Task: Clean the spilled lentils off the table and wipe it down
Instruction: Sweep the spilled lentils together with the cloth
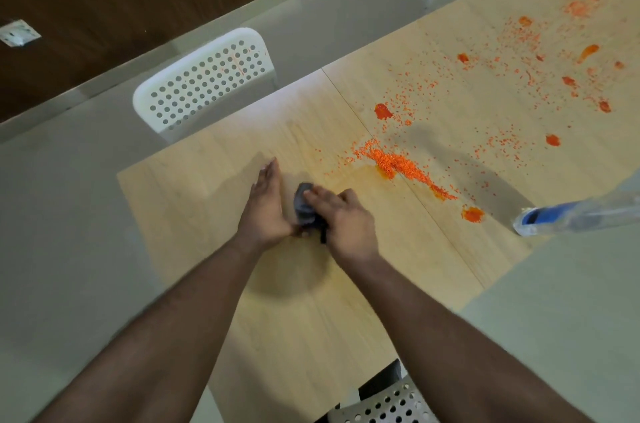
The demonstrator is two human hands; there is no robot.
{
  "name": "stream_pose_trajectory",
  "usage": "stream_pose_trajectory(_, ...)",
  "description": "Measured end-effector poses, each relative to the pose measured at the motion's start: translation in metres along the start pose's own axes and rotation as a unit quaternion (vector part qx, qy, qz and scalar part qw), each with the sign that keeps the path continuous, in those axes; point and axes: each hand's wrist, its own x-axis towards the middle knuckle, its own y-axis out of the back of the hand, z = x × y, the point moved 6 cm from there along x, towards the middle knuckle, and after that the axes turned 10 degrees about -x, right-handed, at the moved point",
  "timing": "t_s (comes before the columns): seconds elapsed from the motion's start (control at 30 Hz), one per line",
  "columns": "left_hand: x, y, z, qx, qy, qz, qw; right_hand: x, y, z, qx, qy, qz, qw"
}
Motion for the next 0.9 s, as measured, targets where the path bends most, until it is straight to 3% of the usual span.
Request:
stream_pose_trajectory(0.07,0.0,0.0,-0.001,-0.001,-0.022,-0.003,1.0,0.004,-0.019,-0.018,-0.037,0.048,-0.057,0.997)
stream_pose_trajectory(0.17,0.002,0.001,-0.002,-0.008,-0.022,0.001,1.0,0.024,-0.023,-0.012,-0.052,0.003,-0.09,0.995)
stream_pose_trajectory(0.43,0.015,0.004,0.002,-0.009,0.008,0.0,1.0,0.055,0.008,0.067,-0.053,-0.217,-0.02,0.974)
stream_pose_trajectory(0.57,0.027,0.01,0.009,-0.019,0.0,0.005,1.0,0.047,0.018,0.078,-0.029,-0.276,0.022,0.961)
stream_pose_trajectory(0.7,0.042,0.017,0.014,-0.009,0.002,0.014,1.0,0.044,0.011,0.036,-0.007,-0.175,0.026,0.984)
stream_pose_trajectory(0.8,0.054,0.019,0.015,-0.001,-0.015,0.006,1.0,0.057,-0.01,0.003,-0.027,-0.073,-0.013,0.997)
stream_pose_trajectory(0.9,0.059,0.018,0.013,-0.004,-0.021,0.008,1.0,0.086,-0.021,-0.007,-0.064,-0.041,-0.074,0.994)
